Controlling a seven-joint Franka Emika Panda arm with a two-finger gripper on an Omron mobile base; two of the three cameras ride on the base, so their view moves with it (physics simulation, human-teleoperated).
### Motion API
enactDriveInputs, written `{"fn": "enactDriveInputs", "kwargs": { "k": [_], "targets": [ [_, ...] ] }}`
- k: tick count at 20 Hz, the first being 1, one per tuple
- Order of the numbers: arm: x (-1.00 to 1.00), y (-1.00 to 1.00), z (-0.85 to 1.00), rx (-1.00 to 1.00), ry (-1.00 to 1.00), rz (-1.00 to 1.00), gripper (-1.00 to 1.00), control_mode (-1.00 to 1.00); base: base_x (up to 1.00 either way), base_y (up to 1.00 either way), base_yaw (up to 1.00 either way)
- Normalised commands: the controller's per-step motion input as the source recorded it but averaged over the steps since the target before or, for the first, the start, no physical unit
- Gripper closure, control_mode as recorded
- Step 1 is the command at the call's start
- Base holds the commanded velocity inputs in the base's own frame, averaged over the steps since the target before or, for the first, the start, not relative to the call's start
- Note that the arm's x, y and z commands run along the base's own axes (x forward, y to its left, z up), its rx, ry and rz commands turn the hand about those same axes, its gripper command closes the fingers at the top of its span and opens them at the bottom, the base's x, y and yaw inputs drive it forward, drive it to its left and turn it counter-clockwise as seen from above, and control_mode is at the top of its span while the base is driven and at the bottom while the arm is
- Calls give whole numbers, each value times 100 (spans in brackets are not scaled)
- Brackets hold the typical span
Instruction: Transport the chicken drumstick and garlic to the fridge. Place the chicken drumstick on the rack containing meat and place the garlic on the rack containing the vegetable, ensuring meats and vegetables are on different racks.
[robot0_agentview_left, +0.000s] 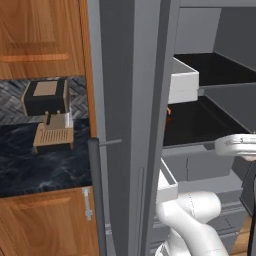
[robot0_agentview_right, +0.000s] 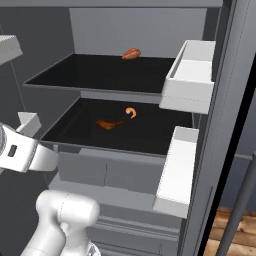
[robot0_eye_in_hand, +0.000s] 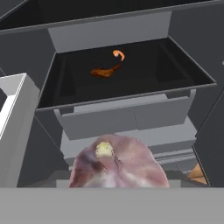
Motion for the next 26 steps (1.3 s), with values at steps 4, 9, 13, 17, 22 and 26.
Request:
{"fn": "enactDriveInputs", "kwargs": {
  "k": [4, 9, 13, 17, 22, 26],
  "targets": [
    [3, -7, 7, 0, 0, 1, 100, -100, 43, -21, 6],
    [12, -21, 36, 1, -13, 0, 100, -100, 0, 0, 0],
    [49, -4, 28, 0, -5, 0, 100, -100, 0, 0, 0],
    [67, -1, 14, 0, 0, 0, 100, -100, 0, 0, 0],
    [40, -2, 11, 0, -8, 0, 100, -100, 0, 0, 0],
    [47, -2, 24, 0, -20, 0, 100, -100, 0, 0, 0]
  ]
}}
